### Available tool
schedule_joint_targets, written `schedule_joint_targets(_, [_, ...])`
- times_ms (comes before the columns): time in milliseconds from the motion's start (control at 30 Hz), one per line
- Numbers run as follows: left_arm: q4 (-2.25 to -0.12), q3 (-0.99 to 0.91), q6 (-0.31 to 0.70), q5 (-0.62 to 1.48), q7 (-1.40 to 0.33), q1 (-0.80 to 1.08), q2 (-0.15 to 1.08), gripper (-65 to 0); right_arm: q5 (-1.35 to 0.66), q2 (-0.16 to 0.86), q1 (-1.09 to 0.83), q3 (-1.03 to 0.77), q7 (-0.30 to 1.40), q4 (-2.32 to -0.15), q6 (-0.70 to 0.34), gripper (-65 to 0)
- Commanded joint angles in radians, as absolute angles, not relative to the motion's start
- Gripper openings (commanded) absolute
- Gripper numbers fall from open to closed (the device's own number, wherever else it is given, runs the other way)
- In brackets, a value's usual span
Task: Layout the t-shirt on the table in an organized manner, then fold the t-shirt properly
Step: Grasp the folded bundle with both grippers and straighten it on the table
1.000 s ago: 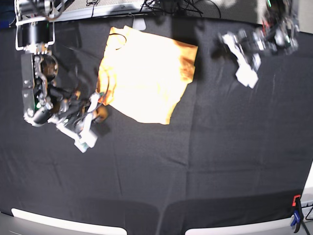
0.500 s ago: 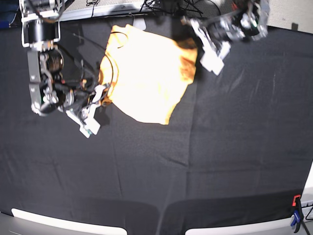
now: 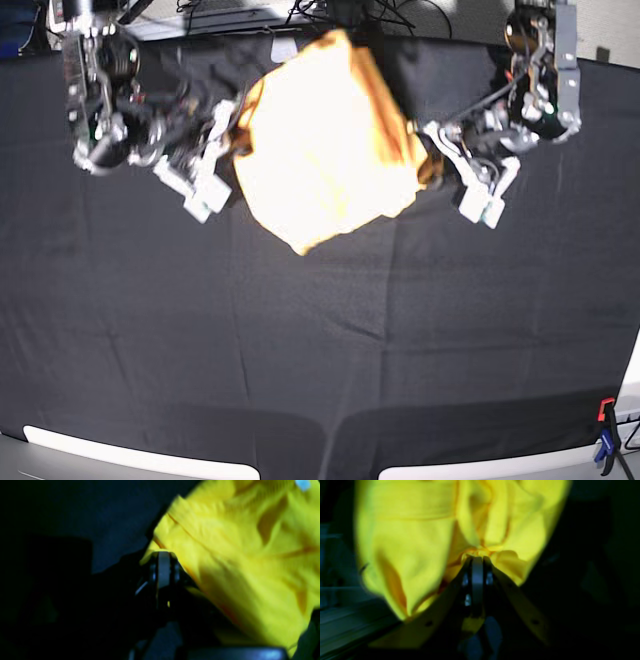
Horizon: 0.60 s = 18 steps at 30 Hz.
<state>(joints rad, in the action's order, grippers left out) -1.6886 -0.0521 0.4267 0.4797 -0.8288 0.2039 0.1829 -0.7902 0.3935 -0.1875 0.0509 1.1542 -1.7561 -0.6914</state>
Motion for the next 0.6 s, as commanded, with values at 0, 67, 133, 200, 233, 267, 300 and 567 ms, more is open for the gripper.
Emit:
schedule_joint_targets(0, [-1.699,-0.053,0.433,0.497,-0.797,0.182,0.186,-65.0,-0.816,0.398,-0.192,0.047,1.143,-1.78,-0.698,-65.0])
schedule_joint_targets(67, [-1.692,-0.053,0.433,0.497,-0.794,0.163,0.186,-65.0,-0.816,0.385,-0.214,0.048,1.143,-1.784,-0.698,-65.0])
schedule_joint_targets(133, [-1.685,-0.053,0.433,0.497,-0.791,0.145,0.186,-65.0,-0.816,0.37,-0.232,0.049,1.143,-1.784,-0.698,-65.0])
schedule_joint_targets(200, [-1.676,-0.053,0.433,0.497,-0.791,0.129,0.186,-65.0,-0.816,0.356,-0.252,0.062,1.143,-1.784,-0.698,-65.0])
schedule_joint_targets(233, [-1.673,-0.053,0.432,0.497,-0.791,0.121,0.186,-65.0,-0.816,0.354,-0.264,0.074,1.143,-1.784,-0.698,-65.0])
schedule_joint_targets(267, [-1.669,-0.053,0.432,0.497,-0.791,0.115,0.186,-65.0,-0.816,0.355,-0.274,0.091,1.143,-1.784,-0.698,-65.0])
schedule_joint_targets(300, [-1.664,-0.053,0.433,0.497,-0.791,0.11,0.186,-65.0,-0.815,0.355,-0.283,0.106,1.142,-1.784,-0.698,-65.0])
schedule_joint_targets(567, [-1.684,-0.053,0.43,0.506,-0.947,0.124,0.193,-65.0,-0.757,0.36,-0.258,0.05,1.083,-1.785,-0.698,-65.0])
